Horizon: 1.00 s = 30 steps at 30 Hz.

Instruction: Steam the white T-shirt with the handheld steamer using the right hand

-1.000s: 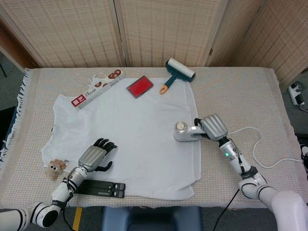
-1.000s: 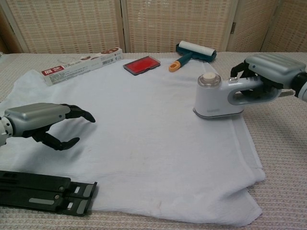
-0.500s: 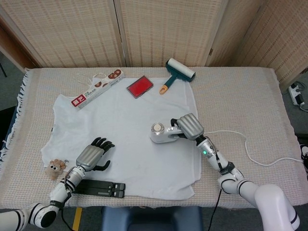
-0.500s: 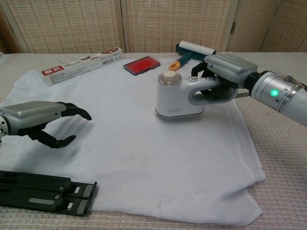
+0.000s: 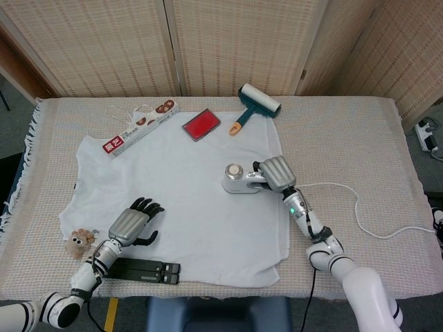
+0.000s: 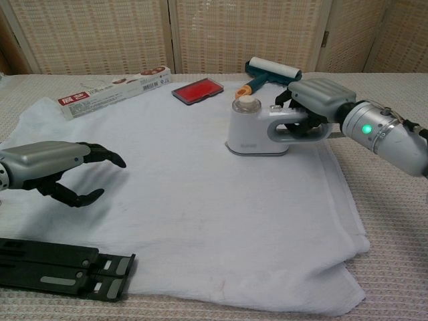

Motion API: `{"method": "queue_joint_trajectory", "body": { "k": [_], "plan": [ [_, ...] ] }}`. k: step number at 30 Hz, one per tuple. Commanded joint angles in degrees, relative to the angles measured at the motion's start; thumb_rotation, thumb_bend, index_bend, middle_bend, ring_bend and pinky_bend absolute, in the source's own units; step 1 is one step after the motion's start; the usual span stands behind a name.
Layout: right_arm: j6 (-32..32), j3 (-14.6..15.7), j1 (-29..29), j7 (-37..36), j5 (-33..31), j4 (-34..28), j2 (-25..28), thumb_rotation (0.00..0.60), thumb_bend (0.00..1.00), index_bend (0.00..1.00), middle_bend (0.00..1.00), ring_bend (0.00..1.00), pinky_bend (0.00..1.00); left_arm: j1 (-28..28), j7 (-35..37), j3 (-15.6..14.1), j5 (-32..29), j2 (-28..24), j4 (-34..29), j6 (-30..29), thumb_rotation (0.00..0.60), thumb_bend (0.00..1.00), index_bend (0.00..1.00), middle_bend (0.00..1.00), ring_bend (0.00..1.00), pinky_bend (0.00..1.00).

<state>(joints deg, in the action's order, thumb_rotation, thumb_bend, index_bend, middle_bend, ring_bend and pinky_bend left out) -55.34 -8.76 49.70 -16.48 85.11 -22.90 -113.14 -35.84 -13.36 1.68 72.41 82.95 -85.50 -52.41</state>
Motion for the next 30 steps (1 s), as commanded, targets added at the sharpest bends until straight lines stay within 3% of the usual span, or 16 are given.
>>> {"method": "queue_joint_trajectory", "body": {
  "k": [1,6,14,30],
  "plan": [
    [0.98,-0.51,-0.20,-0.41,-1.12,2.24,-0.53,0.600,0.63,0.77,0.82,0.81,0.97,0.04,0.17,-0.02,0.13,0.08,0.12,-0.03,0.382,0.53,0.19,0.16,0.05,0.00],
    [1.33,-0.53,-0.40,-1.48,-1.63,3.15,-0.61,0.600,0.63,0.77,0.82,0.81,0.97,0.13,0.47,-0.13,0.28,0.16,0.43,0.04,0.382,0.53,0.19,0.16,0.05,0.00],
    [-2.47,2.50,-2.15,-4.45,1.16,-0.18,0.84,0.600,0.63,0.77,0.82,0.82,0.97,0.12,0.46,-0.09,0.34,0.25,0.46,0.13,0.379,0.53,0.19,0.15,0.05,0.00],
    [-9.29,7.73,-8.09,-5.37,5.28,-15.15,9.18,0.600,0.63,0.76,0.82,0.81,0.97,-0.06,-0.44,0.03,0.45,0.52,-0.32,0.00,0.381,0.53,0.19,0.15,0.05,0.00]
  ]
}}
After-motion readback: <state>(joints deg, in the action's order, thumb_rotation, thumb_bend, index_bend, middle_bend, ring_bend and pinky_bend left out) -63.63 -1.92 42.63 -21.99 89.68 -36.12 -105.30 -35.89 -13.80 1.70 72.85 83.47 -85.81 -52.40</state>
